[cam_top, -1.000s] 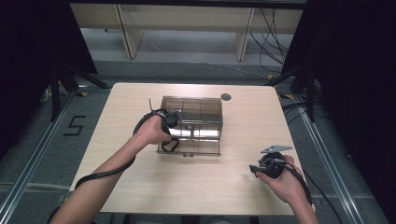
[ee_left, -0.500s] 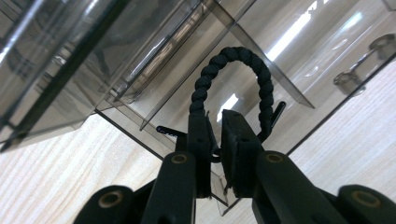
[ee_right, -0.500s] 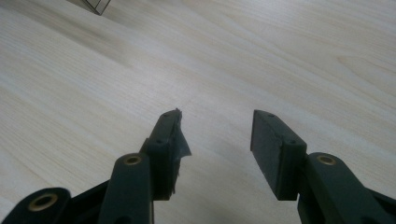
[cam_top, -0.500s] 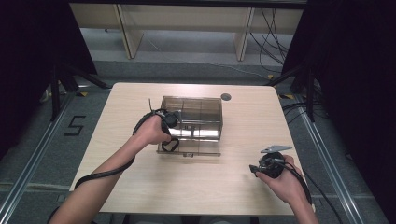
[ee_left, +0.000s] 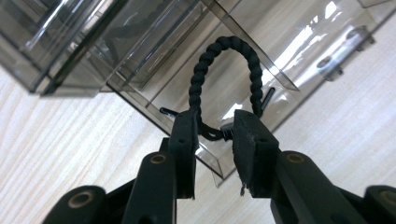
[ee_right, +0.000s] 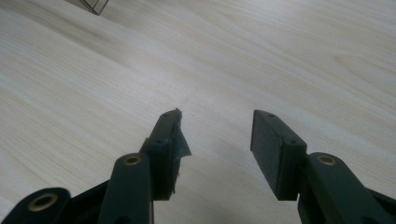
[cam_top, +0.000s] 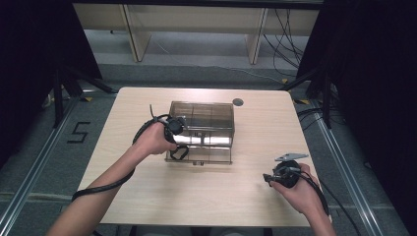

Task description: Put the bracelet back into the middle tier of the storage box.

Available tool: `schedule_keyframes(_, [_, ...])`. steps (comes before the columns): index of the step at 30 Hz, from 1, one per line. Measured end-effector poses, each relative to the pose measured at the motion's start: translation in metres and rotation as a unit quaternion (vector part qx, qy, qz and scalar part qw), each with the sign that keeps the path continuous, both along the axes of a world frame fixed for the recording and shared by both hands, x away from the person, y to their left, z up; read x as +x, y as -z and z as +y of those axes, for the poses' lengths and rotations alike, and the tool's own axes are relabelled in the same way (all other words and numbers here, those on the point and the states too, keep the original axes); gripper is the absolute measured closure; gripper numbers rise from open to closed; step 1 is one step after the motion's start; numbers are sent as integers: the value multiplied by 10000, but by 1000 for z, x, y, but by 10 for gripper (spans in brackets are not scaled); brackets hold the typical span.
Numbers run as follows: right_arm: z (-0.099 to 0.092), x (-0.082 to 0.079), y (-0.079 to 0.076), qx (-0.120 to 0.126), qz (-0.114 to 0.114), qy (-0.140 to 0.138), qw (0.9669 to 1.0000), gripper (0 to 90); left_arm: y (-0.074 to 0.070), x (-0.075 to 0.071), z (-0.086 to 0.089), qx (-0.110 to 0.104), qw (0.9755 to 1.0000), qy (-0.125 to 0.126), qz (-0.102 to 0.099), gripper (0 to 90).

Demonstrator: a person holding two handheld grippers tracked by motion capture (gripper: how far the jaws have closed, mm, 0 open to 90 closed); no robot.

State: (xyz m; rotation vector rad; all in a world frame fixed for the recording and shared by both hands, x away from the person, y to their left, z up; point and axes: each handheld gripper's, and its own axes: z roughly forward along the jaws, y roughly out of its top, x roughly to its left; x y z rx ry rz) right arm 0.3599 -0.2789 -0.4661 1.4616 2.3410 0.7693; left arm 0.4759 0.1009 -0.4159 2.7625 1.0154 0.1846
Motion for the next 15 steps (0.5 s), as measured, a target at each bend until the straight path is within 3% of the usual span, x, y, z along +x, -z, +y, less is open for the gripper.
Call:
schedule_keyframes(2, [-1, 2, 1, -8, -70, -75, 9999, 537, -2, -4, 3, 1, 10000, 11, -46, 683])
schedule_keyframes(8, [0, 0, 0, 4, 12, 14, 10000, 536, -7, -14, 17, -70, 9999, -28, -107, 663])
schedule_keyframes(10, [-2, 1, 1, -22, -92, -48, 9999, 536, -10, -18, 24, -138, 9998, -31, -135, 651])
schedule_keyframes(11, [-1, 0, 0, -5, 1, 34, 10000, 536, -12, -20, 29, -211, 9996, -59, -163, 646])
schedule_keyframes(15, [-1, 0, 0, 2, -10, 25, 10000, 536, -14, -30, 49, -390, 9986, -100, -351, 622])
